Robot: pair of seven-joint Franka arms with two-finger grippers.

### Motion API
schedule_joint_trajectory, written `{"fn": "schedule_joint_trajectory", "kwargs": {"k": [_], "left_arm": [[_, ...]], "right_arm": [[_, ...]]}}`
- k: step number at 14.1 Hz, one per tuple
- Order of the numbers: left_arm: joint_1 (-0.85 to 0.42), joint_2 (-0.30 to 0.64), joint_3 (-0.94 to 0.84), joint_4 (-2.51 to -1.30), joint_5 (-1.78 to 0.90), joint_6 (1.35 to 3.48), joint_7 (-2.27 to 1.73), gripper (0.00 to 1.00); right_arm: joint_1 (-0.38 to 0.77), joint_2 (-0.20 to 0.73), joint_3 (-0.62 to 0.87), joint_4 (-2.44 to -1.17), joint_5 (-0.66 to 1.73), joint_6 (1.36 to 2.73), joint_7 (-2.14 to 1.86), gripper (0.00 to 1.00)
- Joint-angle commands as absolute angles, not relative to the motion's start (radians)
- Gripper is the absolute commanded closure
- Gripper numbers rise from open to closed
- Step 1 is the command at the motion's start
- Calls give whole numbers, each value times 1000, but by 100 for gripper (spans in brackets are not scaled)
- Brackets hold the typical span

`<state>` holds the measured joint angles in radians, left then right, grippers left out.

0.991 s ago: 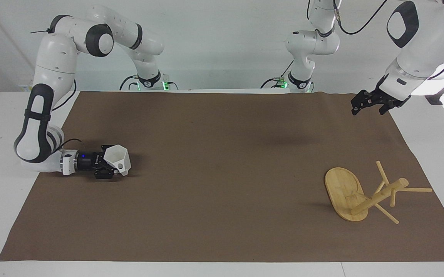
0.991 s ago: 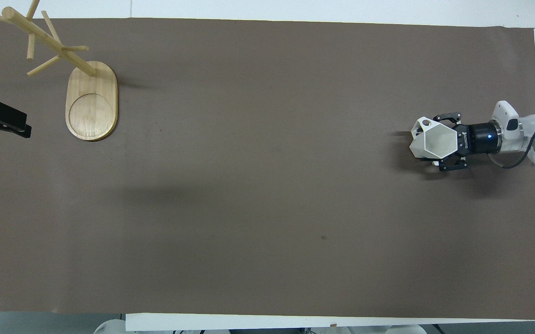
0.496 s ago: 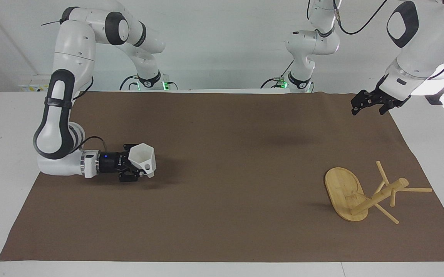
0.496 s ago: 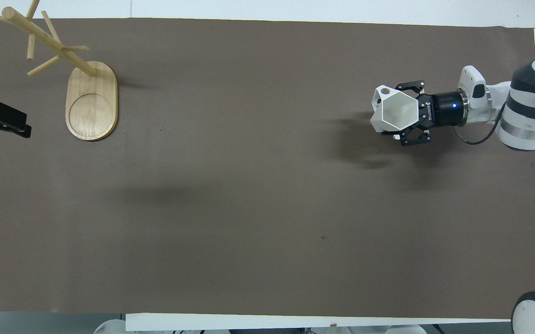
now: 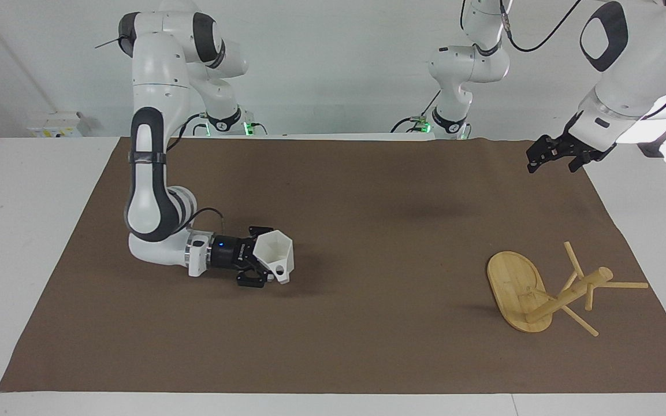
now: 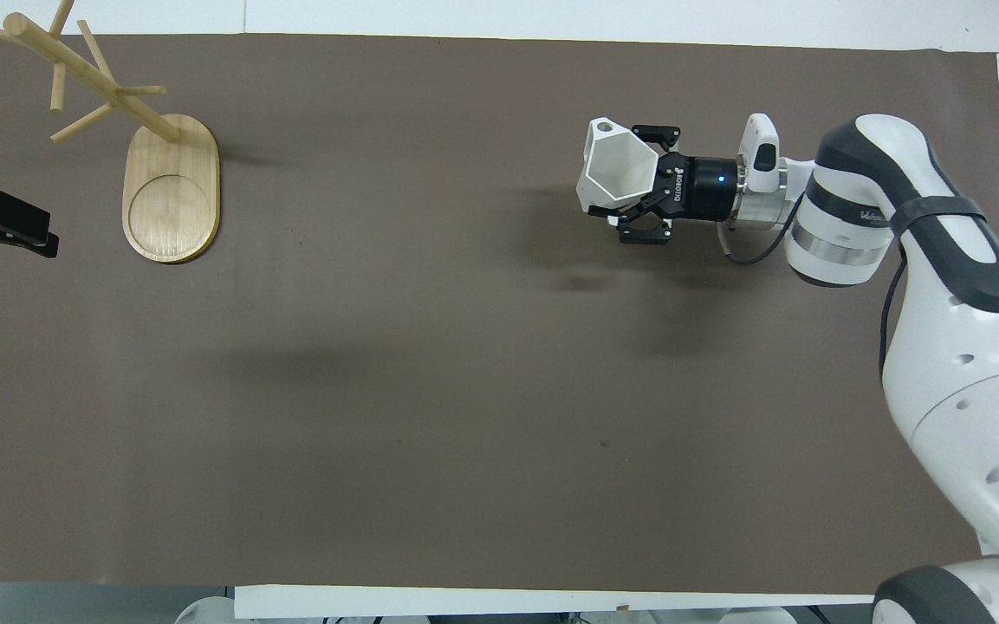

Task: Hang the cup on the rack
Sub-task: 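Lift the cup with the right gripper and carry it toward the rack, then hold the cup out while the left gripper reaches to grasp it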

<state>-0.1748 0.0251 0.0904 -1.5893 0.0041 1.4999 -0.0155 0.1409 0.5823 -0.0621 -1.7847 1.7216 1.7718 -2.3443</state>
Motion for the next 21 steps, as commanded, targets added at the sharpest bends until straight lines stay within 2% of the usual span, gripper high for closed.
{"fn": "schedule_joint_trajectory", "kwargs": {"k": [1,2,4,6,10,13,16,21], "left_arm": [[-199,6,80,-1612,14,1544,-144,0],[-253,-4,80,-1638,12,1598,-196,0],[-339,-26,80,-1686,12,1664,-305,0],[-411,-9,80,-1680,14,1719,-373,0],[-537,127,81,-1580,12,1776,-564,0],[-584,211,81,-1534,12,1781,-664,0],[-603,222,80,-1531,-1,1786,-739,0],[-669,218,78,-1535,-38,1784,-989,0]], "right_arm": [[239,538,-67,-1841,1859,1862,-2325,92],[277,538,-69,-1841,1908,1893,-2326,92],[348,526,-66,-1841,1954,2038,-2391,91],[429,500,-66,-1842,1985,2109,-2404,91],[555,404,-66,-1910,2052,2259,-2471,91],[607,336,-66,-2005,2169,2273,-2563,88],[615,281,-66,-2074,2172,2299,-2604,87],[620,276,-66,-2091,2209,2302,-2626,86]]}}
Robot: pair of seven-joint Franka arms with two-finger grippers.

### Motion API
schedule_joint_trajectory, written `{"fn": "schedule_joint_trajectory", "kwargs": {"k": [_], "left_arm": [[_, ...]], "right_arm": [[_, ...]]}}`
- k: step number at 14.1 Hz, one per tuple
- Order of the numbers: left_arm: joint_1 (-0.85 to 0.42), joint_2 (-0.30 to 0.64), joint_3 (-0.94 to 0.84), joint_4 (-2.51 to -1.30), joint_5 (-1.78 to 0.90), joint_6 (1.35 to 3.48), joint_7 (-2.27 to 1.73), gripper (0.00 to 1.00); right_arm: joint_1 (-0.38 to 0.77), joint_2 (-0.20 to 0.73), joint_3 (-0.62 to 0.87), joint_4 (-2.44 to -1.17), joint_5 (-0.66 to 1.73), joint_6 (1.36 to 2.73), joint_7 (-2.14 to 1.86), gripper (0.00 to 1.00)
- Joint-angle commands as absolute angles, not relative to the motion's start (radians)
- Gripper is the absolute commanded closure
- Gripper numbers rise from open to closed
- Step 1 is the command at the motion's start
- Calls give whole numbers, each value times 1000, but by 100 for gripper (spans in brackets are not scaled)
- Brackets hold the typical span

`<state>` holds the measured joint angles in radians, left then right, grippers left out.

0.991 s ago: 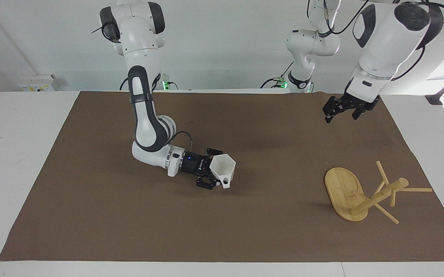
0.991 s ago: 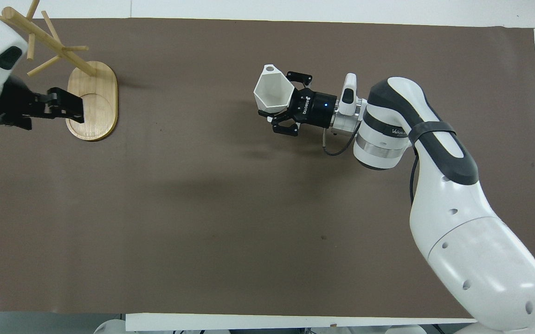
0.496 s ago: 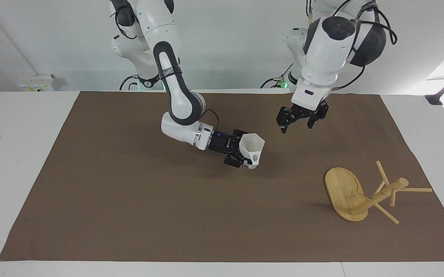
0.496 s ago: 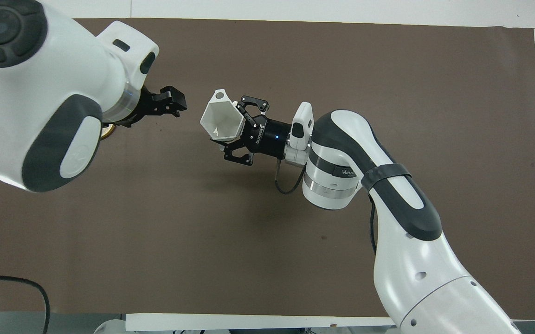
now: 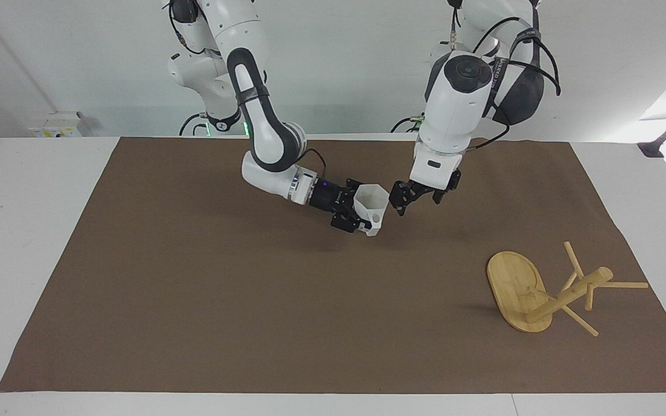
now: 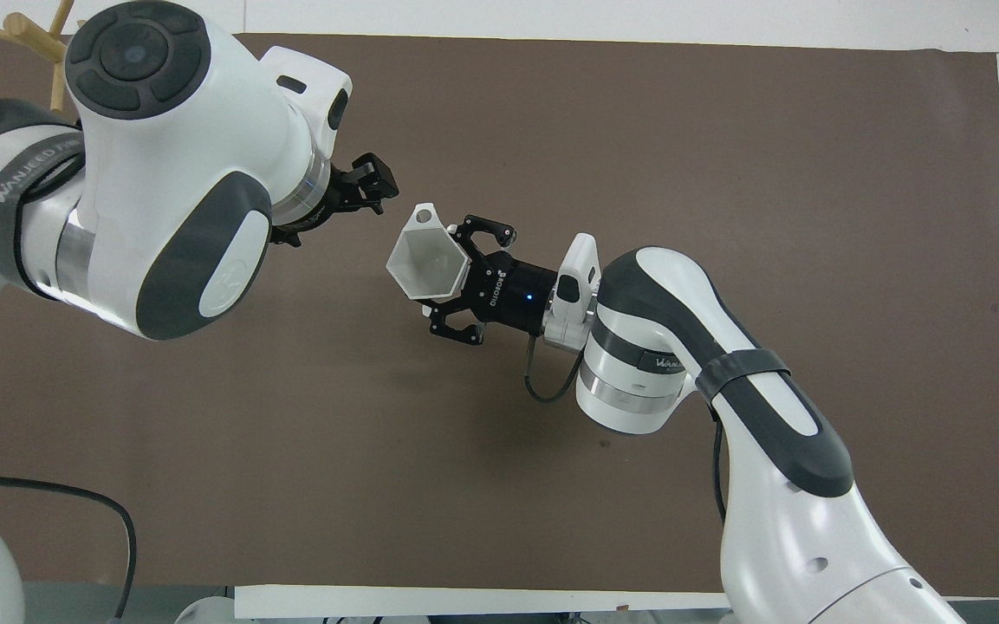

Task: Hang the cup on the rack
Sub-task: 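Hold the cup out while the left gripper reaches to grasp it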

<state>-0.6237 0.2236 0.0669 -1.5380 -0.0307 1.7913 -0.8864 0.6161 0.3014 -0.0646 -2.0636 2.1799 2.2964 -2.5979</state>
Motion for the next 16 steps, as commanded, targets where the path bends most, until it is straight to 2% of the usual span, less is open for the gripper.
{"fn": "schedule_joint_trajectory", "kwargs": {"k": [1,6,8,10,13,16], "left_arm": [[-686,215,78,-1540,-38,1779,-1018,0],[-736,170,72,-1624,-58,1772,-1119,3],[-726,169,72,-1640,-58,1816,-1155,9],[-726,158,72,-1667,-67,1842,-1166,21],[-726,131,72,-1751,-71,1949,-1169,26],[-729,123,71,-1775,-72,1967,-1170,39]], "right_arm": [[620,276,-66,-2091,2209,2303,-2626,86],[620,276,-66,-2089,2210,2302,-2626,85],[620,276,-66,-2088,2210,2303,-2626,85],[620,276,-66,-2086,2210,2303,-2626,85],[620,278,-66,-2085,2210,2315,-2626,84],[620,278,-66,-2082,2210,2315,-2626,84]]}}
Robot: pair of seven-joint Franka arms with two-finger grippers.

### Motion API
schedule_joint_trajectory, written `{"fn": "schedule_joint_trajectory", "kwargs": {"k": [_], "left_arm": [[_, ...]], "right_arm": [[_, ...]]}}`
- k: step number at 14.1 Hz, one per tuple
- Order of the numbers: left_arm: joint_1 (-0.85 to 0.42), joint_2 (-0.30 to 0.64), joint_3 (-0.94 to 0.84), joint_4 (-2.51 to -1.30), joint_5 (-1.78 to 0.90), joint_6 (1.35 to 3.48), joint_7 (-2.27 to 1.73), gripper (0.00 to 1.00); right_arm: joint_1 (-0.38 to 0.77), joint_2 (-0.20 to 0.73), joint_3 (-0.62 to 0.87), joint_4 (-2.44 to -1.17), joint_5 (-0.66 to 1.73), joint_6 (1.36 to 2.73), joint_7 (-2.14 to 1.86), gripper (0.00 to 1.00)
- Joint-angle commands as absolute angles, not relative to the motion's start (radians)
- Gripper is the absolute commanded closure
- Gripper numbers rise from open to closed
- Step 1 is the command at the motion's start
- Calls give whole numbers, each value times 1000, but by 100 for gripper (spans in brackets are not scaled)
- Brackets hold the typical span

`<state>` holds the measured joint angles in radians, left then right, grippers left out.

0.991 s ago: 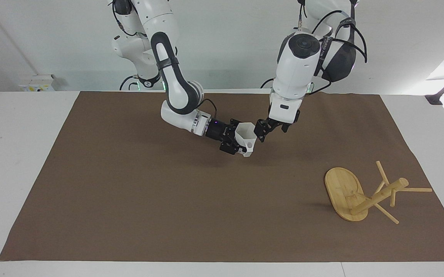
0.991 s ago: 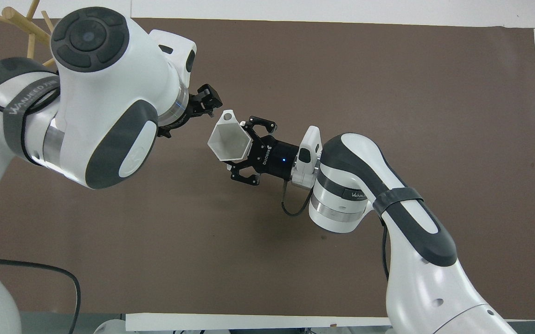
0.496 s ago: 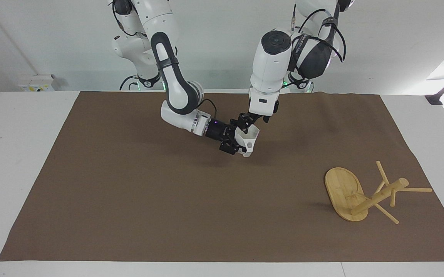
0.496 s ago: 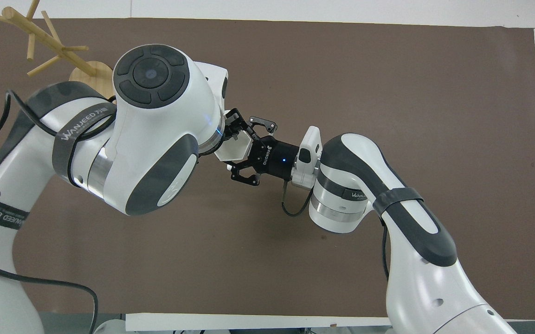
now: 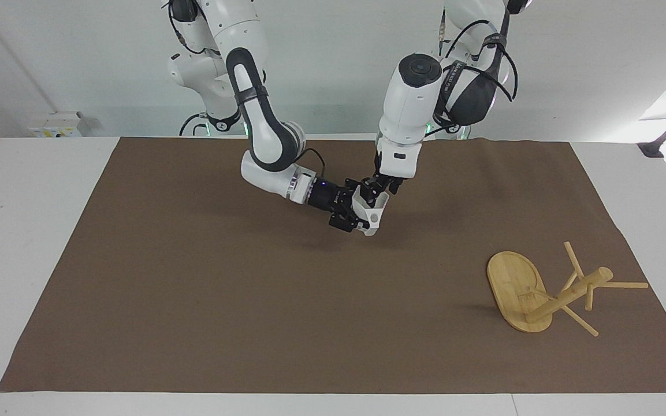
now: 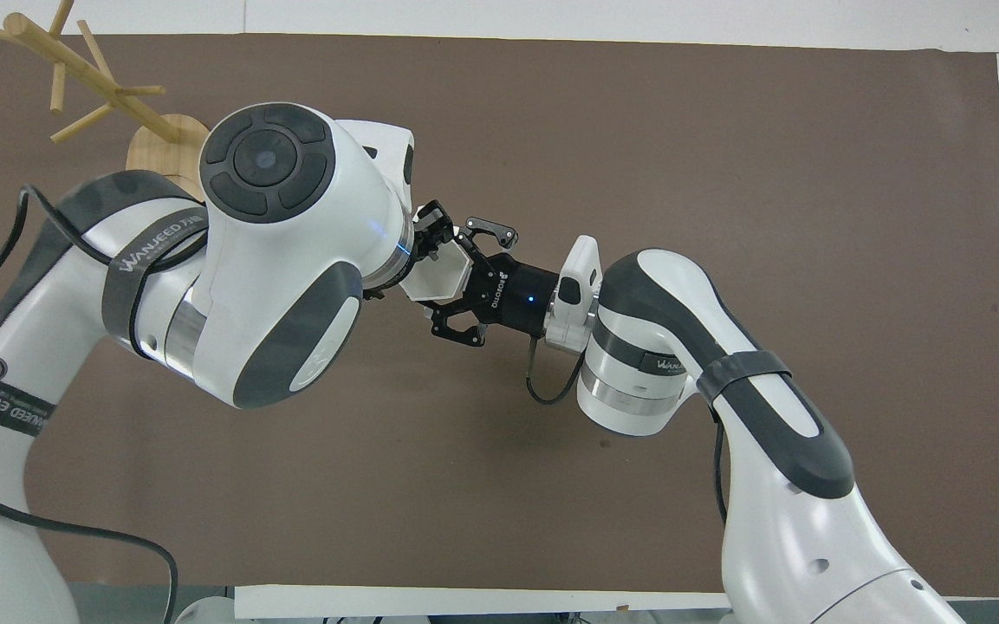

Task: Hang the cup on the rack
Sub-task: 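Open the right gripper and withdraw while the left gripper holds the cup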

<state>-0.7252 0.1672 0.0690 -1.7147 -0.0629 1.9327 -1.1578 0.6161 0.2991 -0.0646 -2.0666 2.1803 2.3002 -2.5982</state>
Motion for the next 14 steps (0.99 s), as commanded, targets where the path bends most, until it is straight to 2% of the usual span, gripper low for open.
{"fn": "schedule_joint_trajectory", "kwargs": {"k": [1,2,3,6,9,10,11,12,14], "left_arm": [[-730,123,71,-1775,-72,1967,-1172,51],[-730,123,71,-1775,-74,1967,-1183,75],[-730,123,72,-1775,-75,1967,-1187,86],[-730,123,72,-1775,-80,1967,-1216,99],[-729,123,72,-1775,-80,1967,-1235,100],[-727,123,72,-1775,-80,1967,-1236,100],[-726,123,72,-1775,-80,1968,-1235,100],[-726,123,72,-1772,-80,1968,-1235,100],[-726,124,74,-1769,-80,1971,-1236,100]], "right_arm": [[620,278,-66,-2082,2210,2315,-2626,84],[620,278,-66,-2082,2210,2316,-2626,84],[620,279,-66,-2082,2210,2316,-2625,84],[620,279,-66,-2082,2210,2316,-2625,84],[620,279,-66,-2082,2212,2316,-2625,81],[618,279,-66,-2082,2212,2318,-2622,72],[618,279,-66,-2082,2218,2327,-2614,33],[617,278,-66,-2082,2235,2332,-2611,1],[615,278,-66,-2083,2252,2330,-2606,0]]}}
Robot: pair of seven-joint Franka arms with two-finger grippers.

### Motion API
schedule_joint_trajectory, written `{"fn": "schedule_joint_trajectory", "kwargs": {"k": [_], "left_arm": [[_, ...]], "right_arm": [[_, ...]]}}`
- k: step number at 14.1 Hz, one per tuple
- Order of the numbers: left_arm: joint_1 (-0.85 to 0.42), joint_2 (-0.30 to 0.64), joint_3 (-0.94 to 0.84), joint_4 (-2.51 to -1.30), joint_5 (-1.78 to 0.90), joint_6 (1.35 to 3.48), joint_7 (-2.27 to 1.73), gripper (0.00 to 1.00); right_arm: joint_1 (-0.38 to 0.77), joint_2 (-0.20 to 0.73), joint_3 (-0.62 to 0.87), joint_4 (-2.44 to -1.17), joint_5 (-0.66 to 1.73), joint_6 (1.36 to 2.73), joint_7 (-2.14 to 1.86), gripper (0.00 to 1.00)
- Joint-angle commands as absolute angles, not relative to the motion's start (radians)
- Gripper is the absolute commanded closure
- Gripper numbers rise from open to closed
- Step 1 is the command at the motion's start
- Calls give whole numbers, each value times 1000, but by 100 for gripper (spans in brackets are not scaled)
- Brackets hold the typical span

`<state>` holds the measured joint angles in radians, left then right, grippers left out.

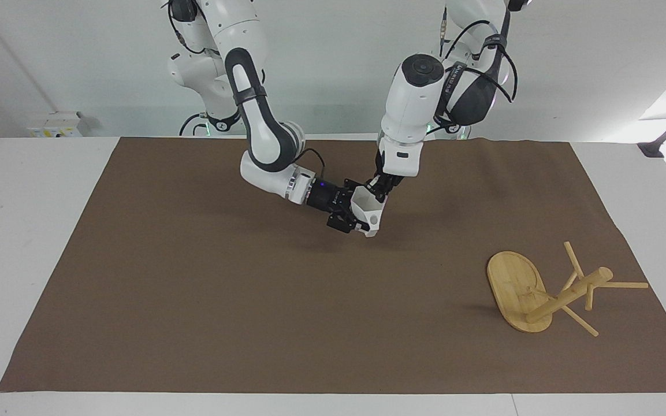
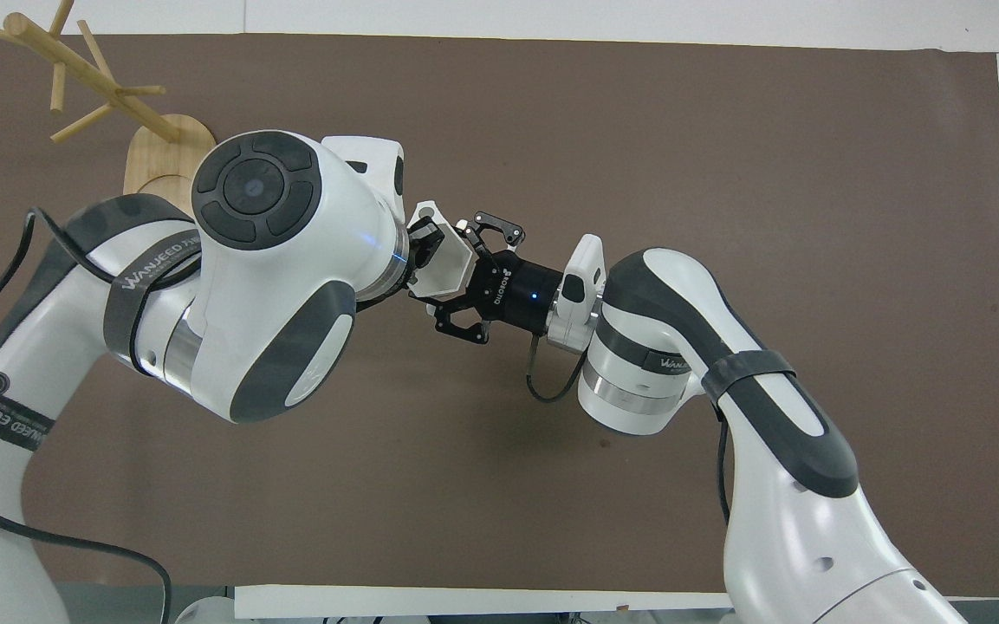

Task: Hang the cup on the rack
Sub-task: 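Open the right gripper and withdraw while the left gripper holds the cup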

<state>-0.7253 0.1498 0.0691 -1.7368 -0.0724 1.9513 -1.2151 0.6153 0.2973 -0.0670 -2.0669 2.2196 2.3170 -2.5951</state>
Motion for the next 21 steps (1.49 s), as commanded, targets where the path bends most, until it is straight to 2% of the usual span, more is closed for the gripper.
{"fn": "schedule_joint_trajectory", "kwargs": {"k": [1,4,7,11,13,15,17,19,21], "left_arm": [[-726,126,74,-1764,-80,1979,-1236,100],[-723,127,78,-1766,-80,2002,-1236,100],[-703,120,81,-1804,-54,2067,-1236,100],[-583,83,81,-1965,-41,2359,-1223,100],[-523,69,81,-2058,-35,2561,-1216,100],[-457,75,78,-2101,-35,2760,-1212,100],[-436,55,80,-2164,-35,2885,-1212,100],[-405,26,80,-2311,-35,3156,-1200,100],[-370,9,77,-2365,-35,3217,-1125,100]], "right_arm": [[606,276,-66,-2083,2250,2324,-2608,0],[549,236,-67,-2086,2217,2335,-2605,0],[444,232,-67,-2085,2068,2275,-2589,0],[215,224,-69,-2074,1694,2065,-2430,0],[94,225,-71,-2039,1497,1940,-2329,0],[3,219,-75,-1981,1280,1858,-2176,0],[-50,200,-75,-1910,1090,1803,-2001,0],[-69,169,-75,-1882,952,1789,-1829,0],[-71,126,-80,-1875,840,1770,-1696,0]]}}
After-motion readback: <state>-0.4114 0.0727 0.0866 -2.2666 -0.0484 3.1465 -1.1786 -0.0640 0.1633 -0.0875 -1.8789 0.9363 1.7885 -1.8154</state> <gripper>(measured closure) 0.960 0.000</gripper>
